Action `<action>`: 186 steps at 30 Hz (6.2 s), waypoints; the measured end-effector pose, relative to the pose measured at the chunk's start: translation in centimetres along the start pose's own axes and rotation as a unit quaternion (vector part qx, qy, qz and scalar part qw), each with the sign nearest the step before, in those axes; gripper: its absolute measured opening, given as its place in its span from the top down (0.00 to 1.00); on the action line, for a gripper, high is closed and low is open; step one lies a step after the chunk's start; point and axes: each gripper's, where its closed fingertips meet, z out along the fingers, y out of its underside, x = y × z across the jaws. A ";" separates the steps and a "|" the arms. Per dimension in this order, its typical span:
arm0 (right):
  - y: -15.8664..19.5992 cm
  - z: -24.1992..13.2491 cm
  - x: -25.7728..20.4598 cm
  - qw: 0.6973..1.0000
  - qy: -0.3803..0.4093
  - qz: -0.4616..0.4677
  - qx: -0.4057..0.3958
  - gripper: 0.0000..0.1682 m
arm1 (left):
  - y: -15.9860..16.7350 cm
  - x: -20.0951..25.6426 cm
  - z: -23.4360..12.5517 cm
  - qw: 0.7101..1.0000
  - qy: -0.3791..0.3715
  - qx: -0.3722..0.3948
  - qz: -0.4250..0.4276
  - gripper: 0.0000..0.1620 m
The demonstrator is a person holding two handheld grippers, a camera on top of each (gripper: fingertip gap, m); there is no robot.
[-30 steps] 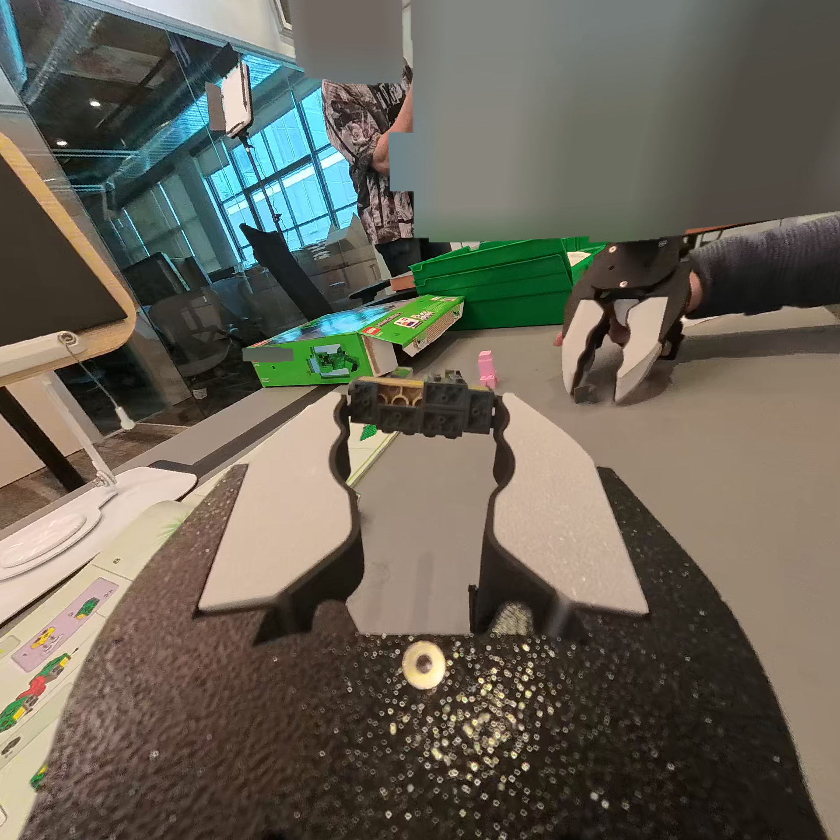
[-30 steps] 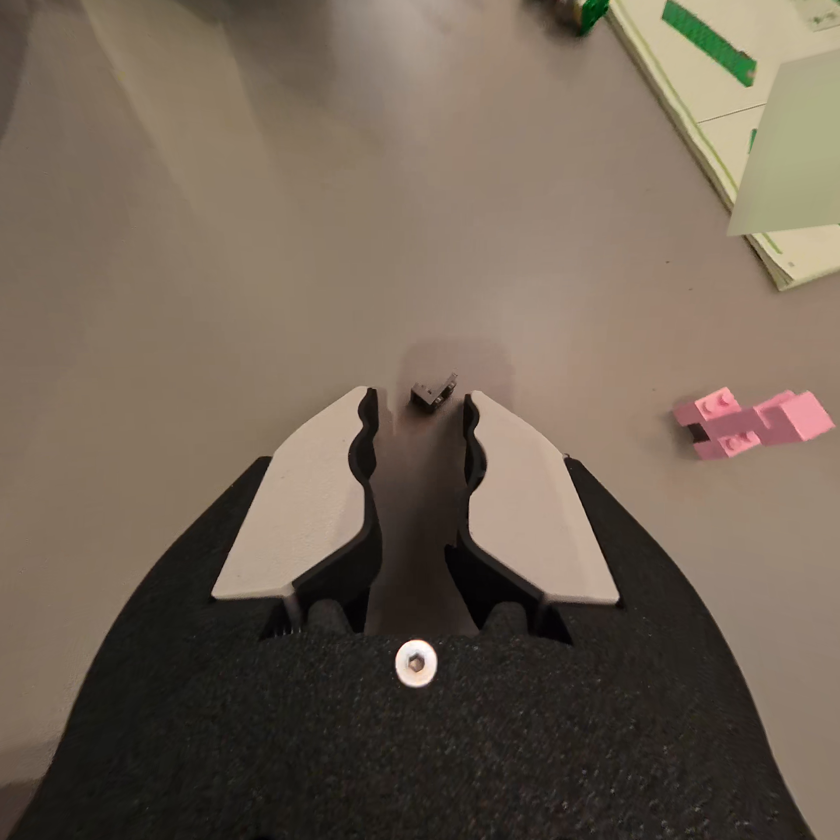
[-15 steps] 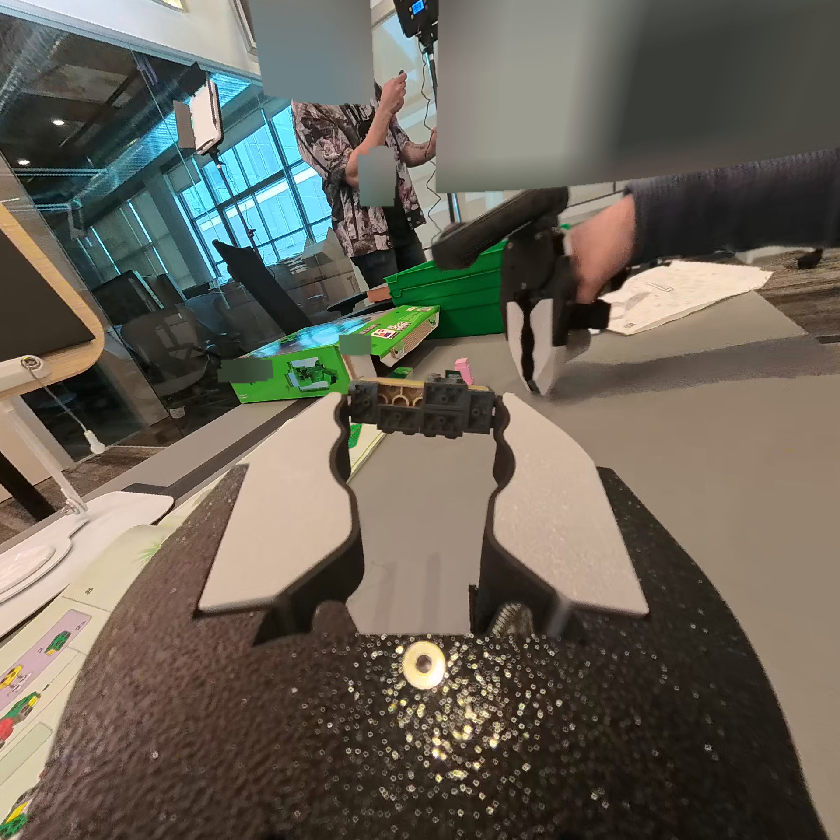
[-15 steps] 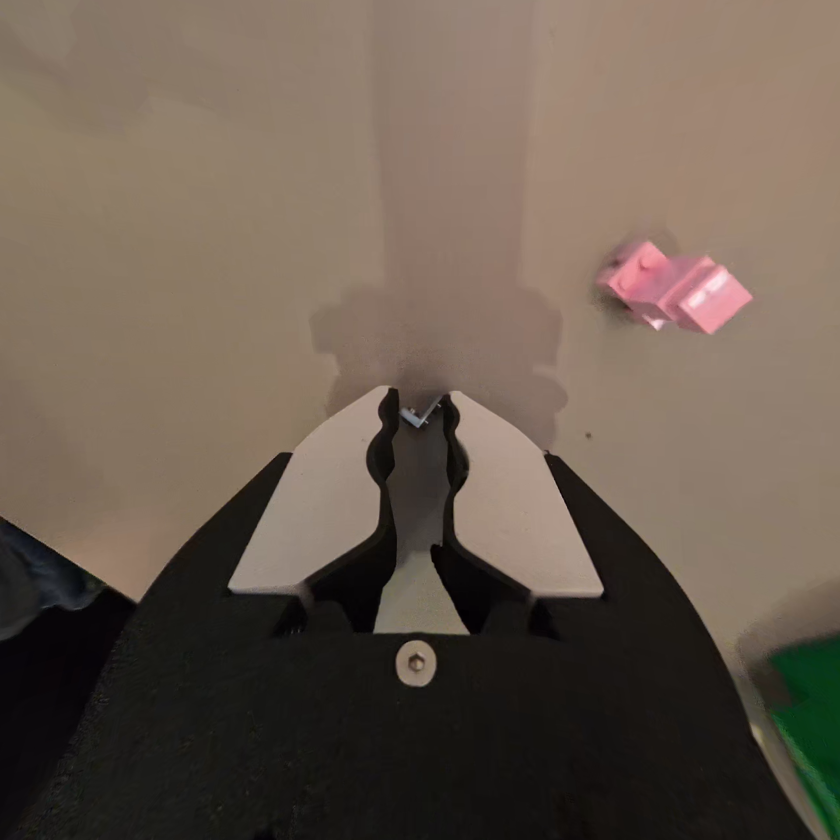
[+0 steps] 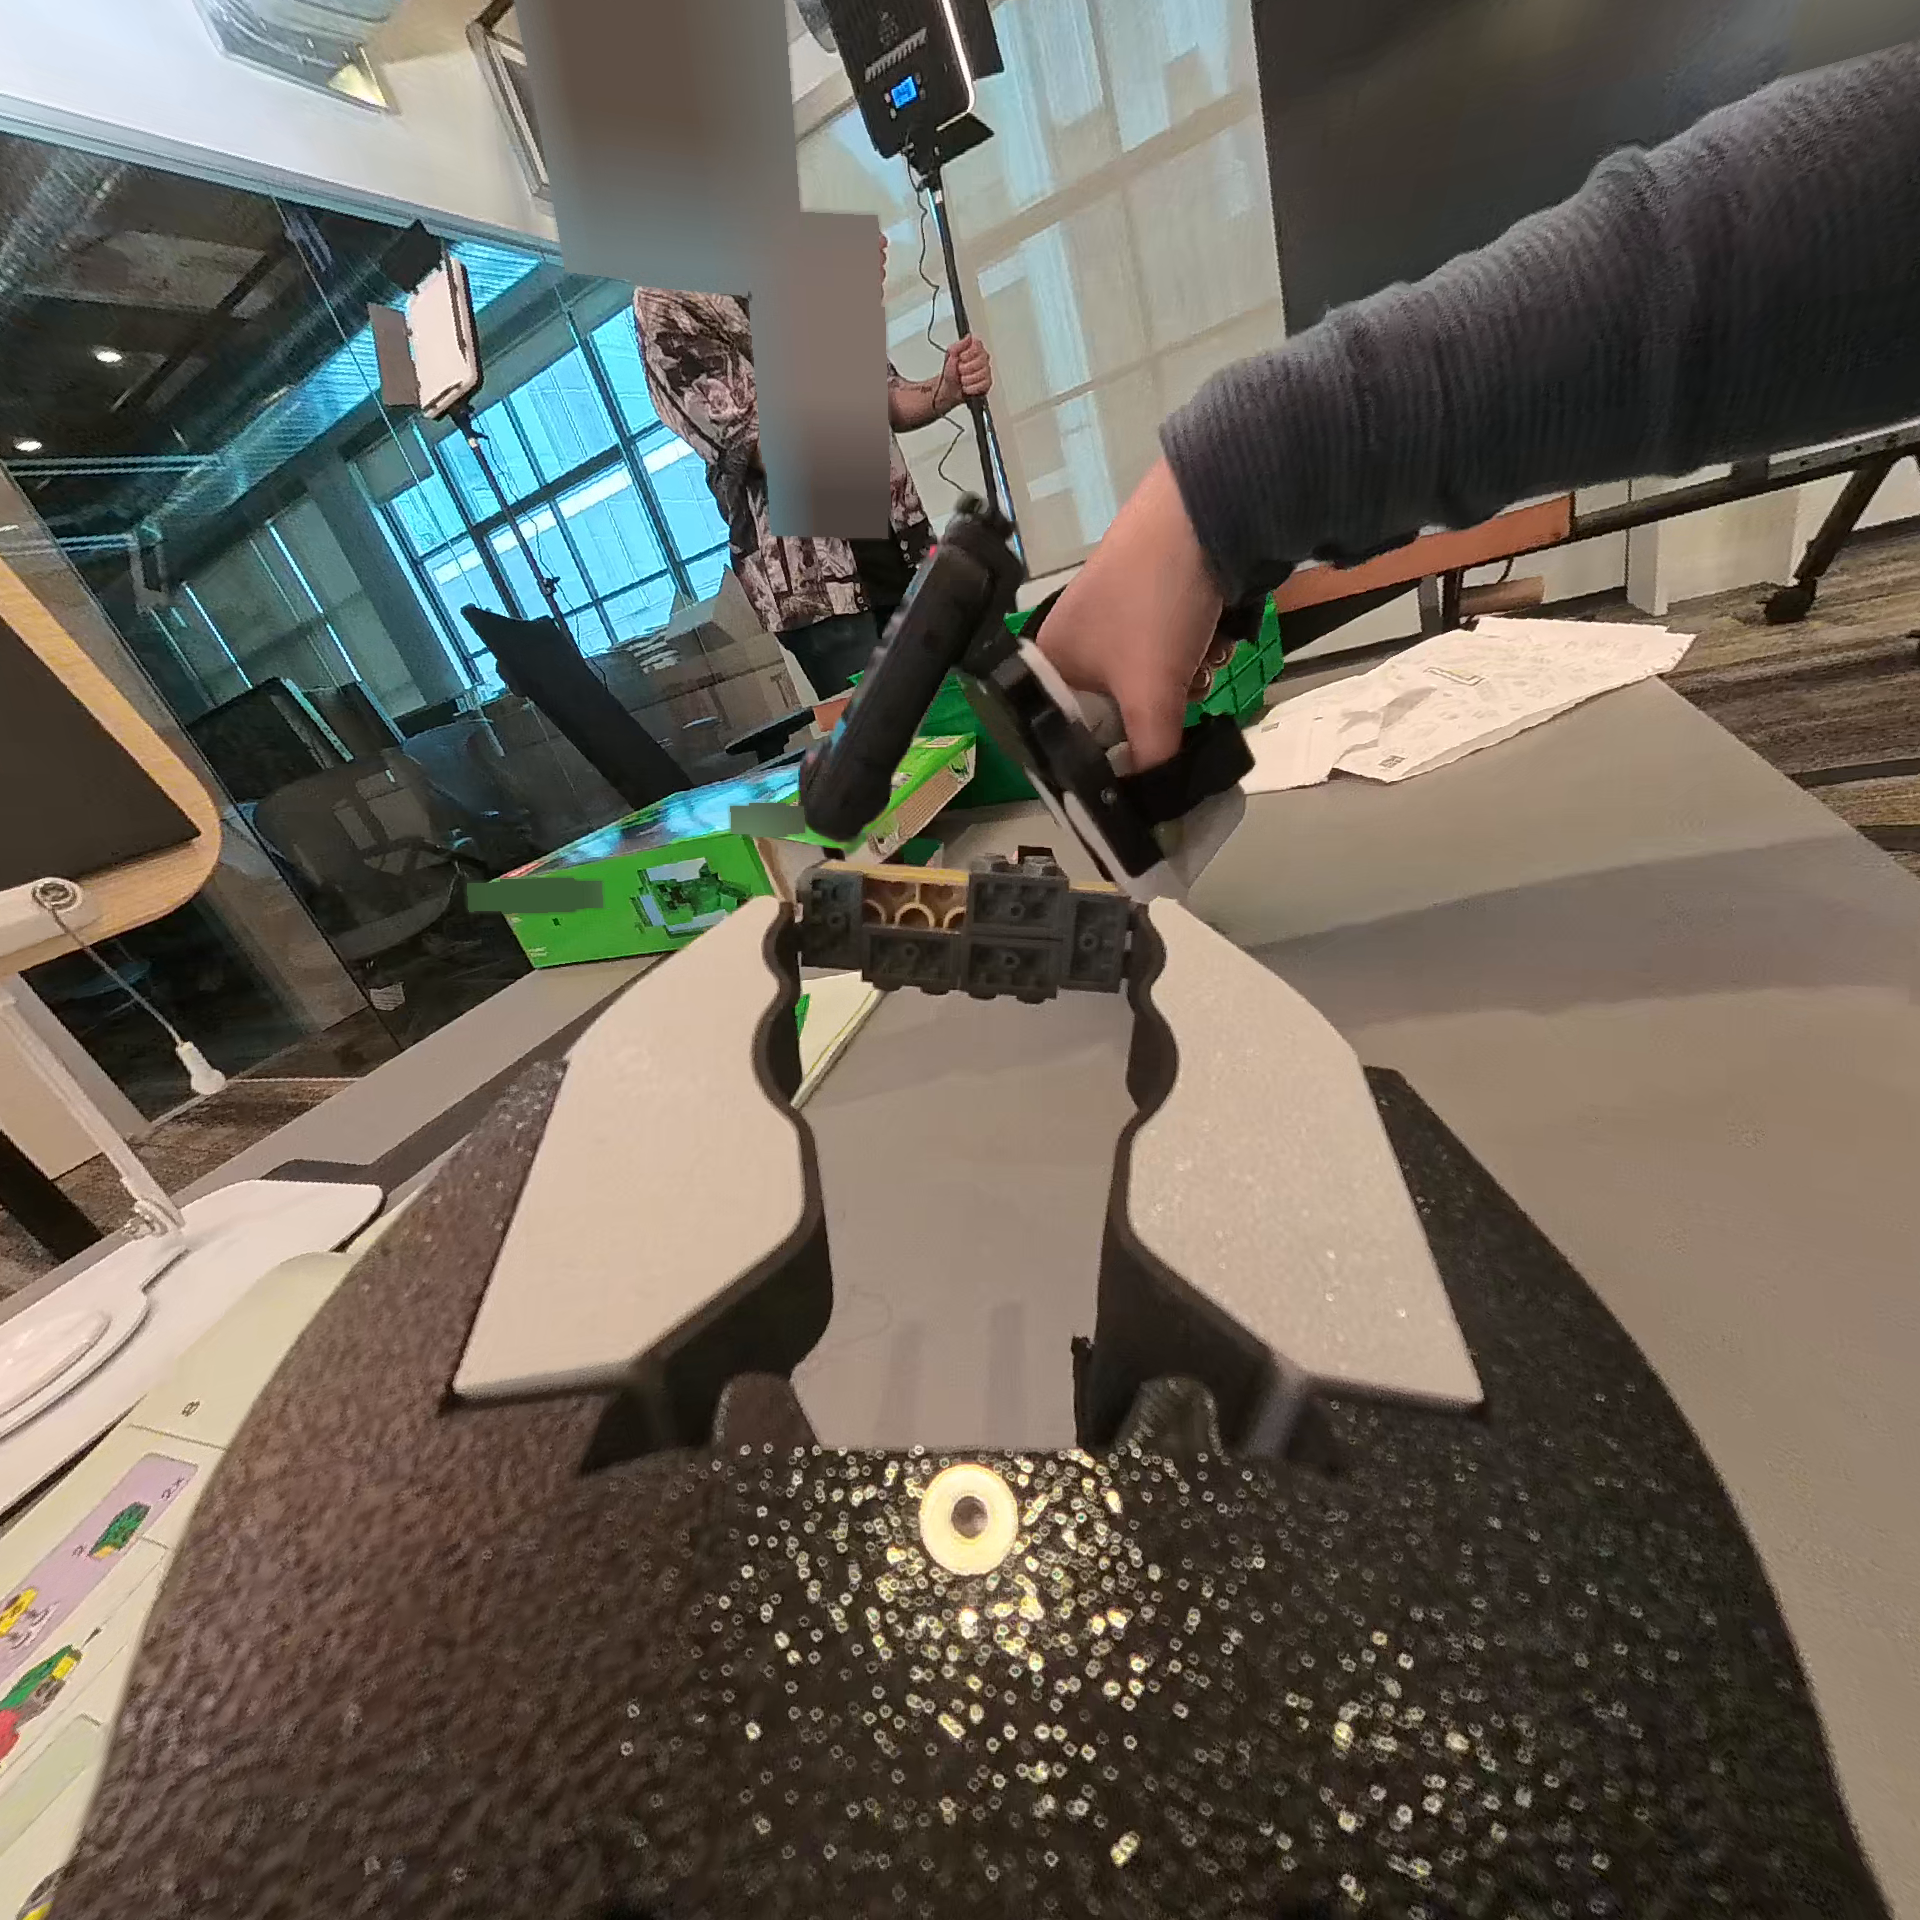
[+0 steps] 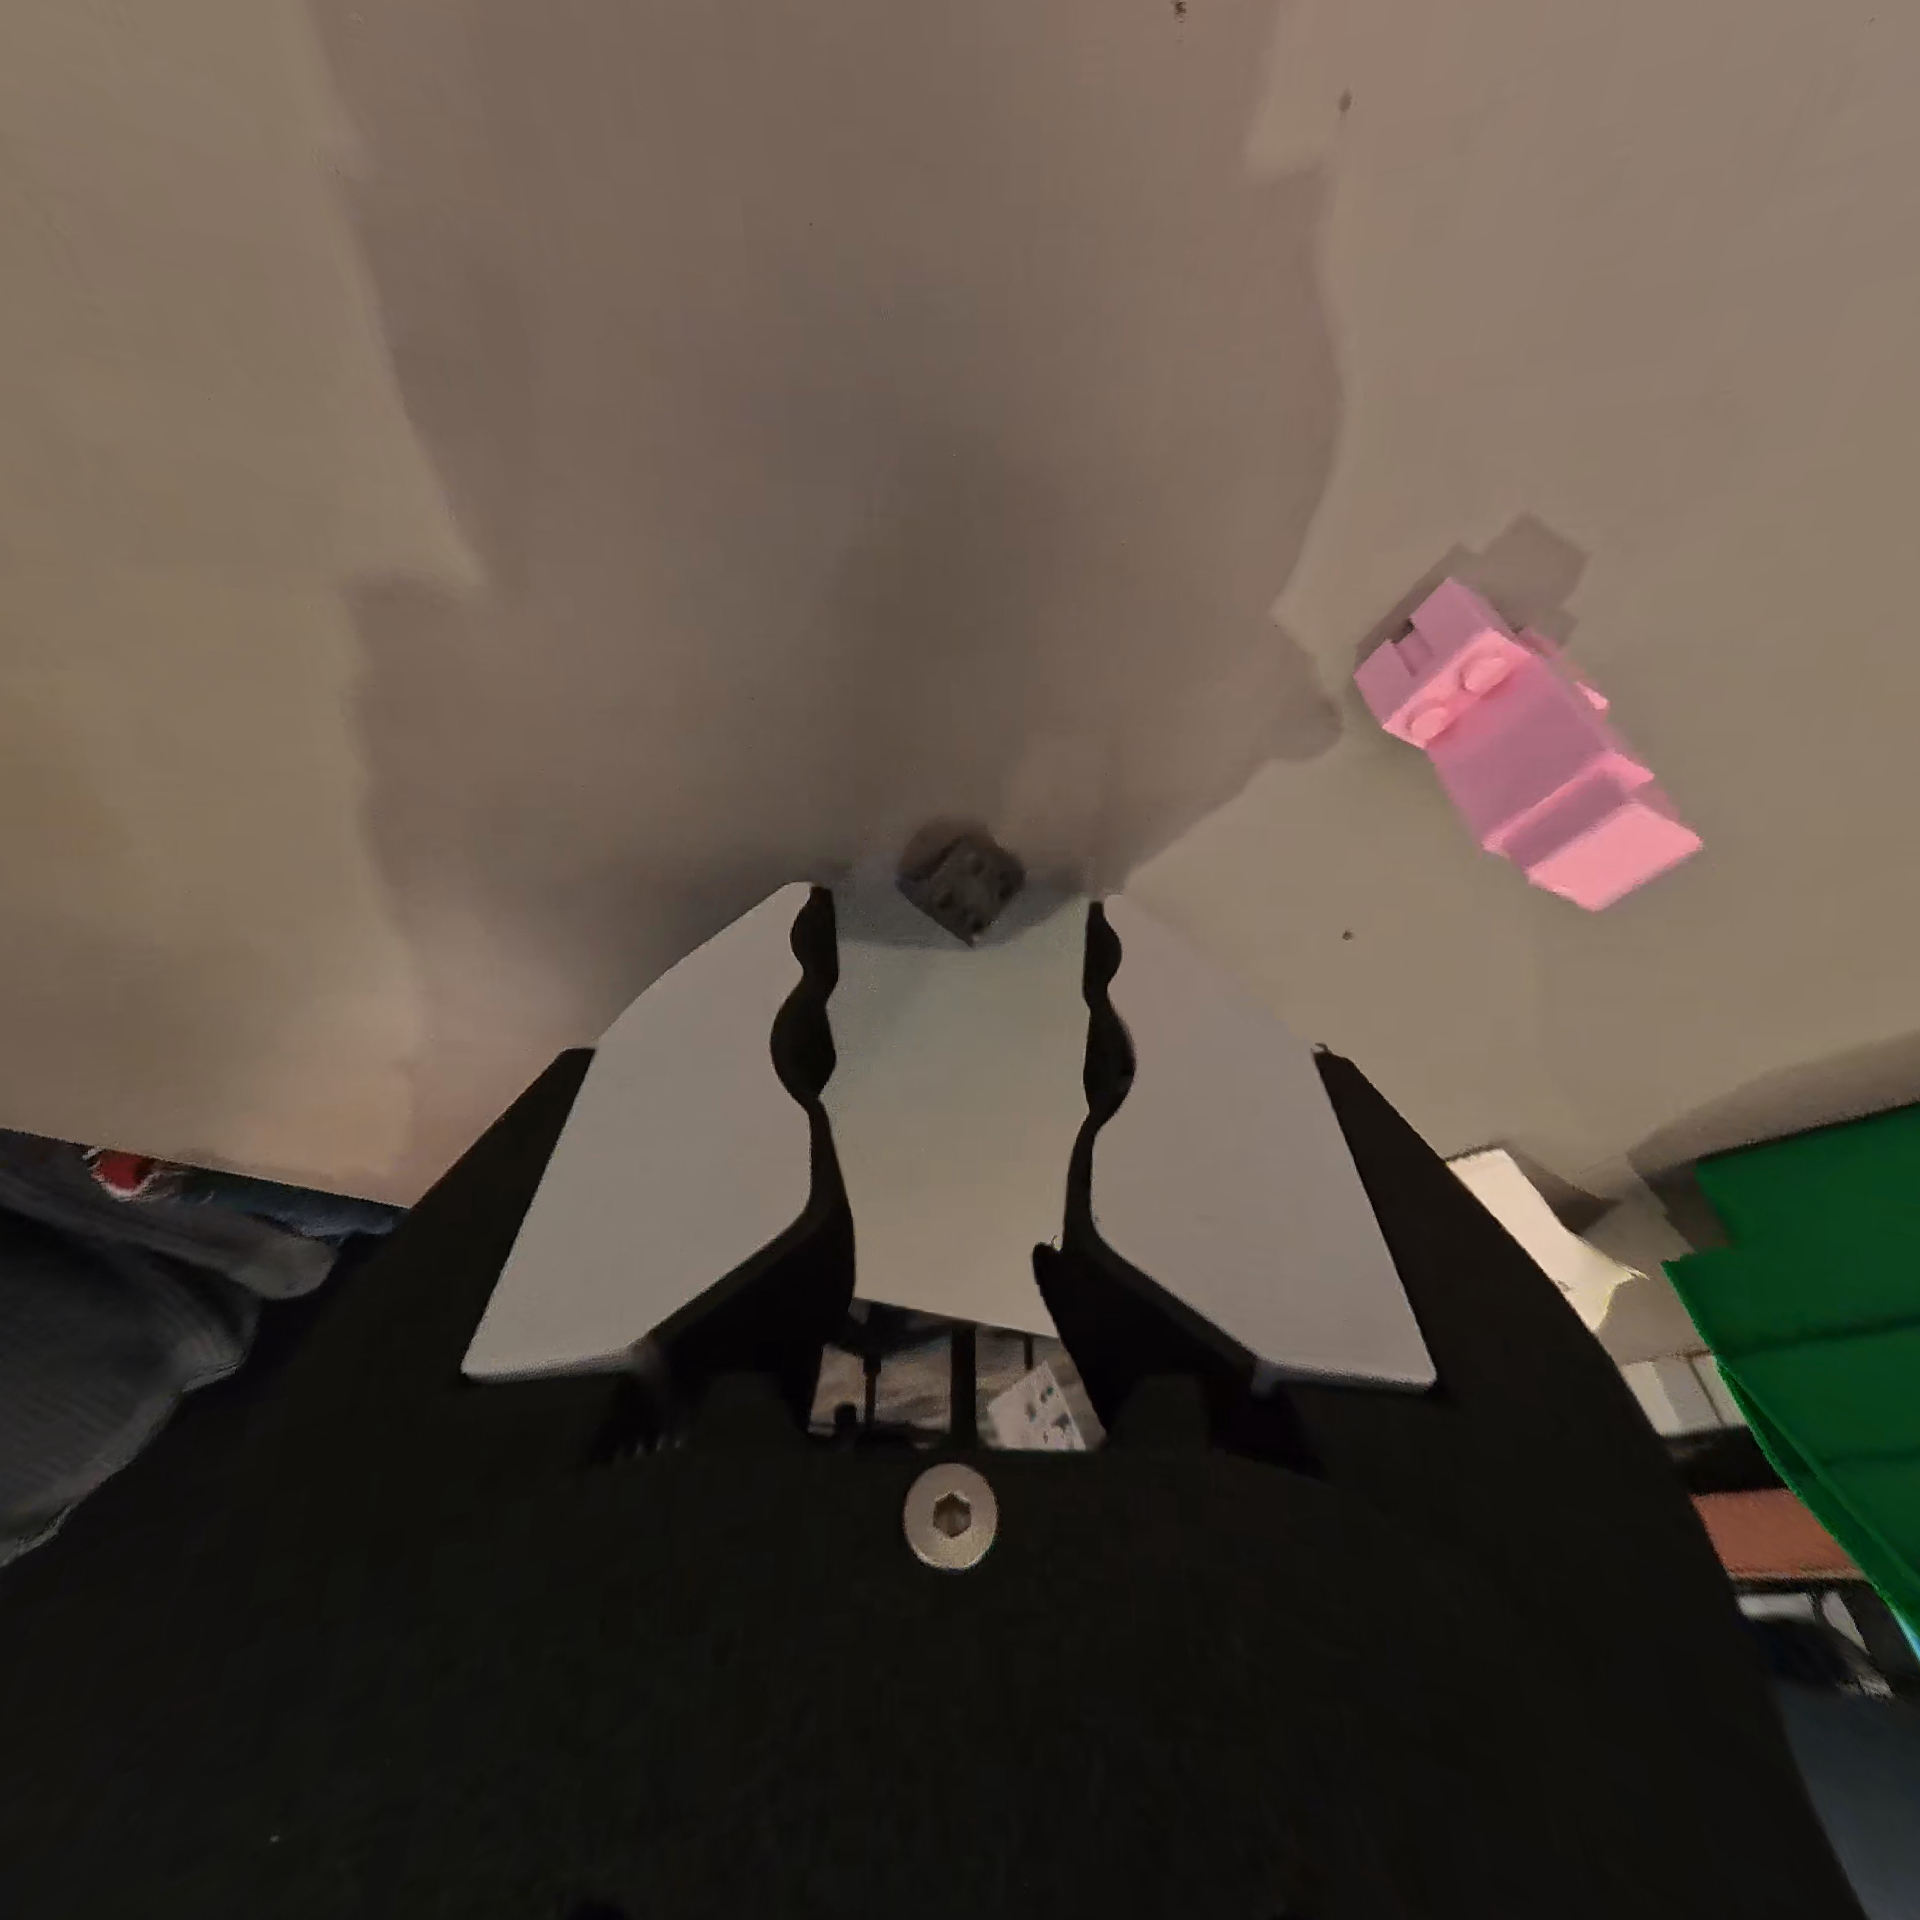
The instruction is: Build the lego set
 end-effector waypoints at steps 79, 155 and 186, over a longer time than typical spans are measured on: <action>-3.6 -0.8 -3.0 0.827 0.063 0.244 0.503 0.90 | 2.2 1.7 2.0 0.996 0.026 -0.065 0.054 0.62; -6.1 -11.0 -13.0 0.850 -0.026 -0.363 0.380 0.91 | 4.3 2.6 5.3 0.956 0.243 -0.104 -0.126 0.63; -5.6 -11.0 -12.8 0.871 -0.007 -0.345 0.350 0.88 | 4.3 2.5 5.3 0.955 0.245 -0.102 -0.131 0.63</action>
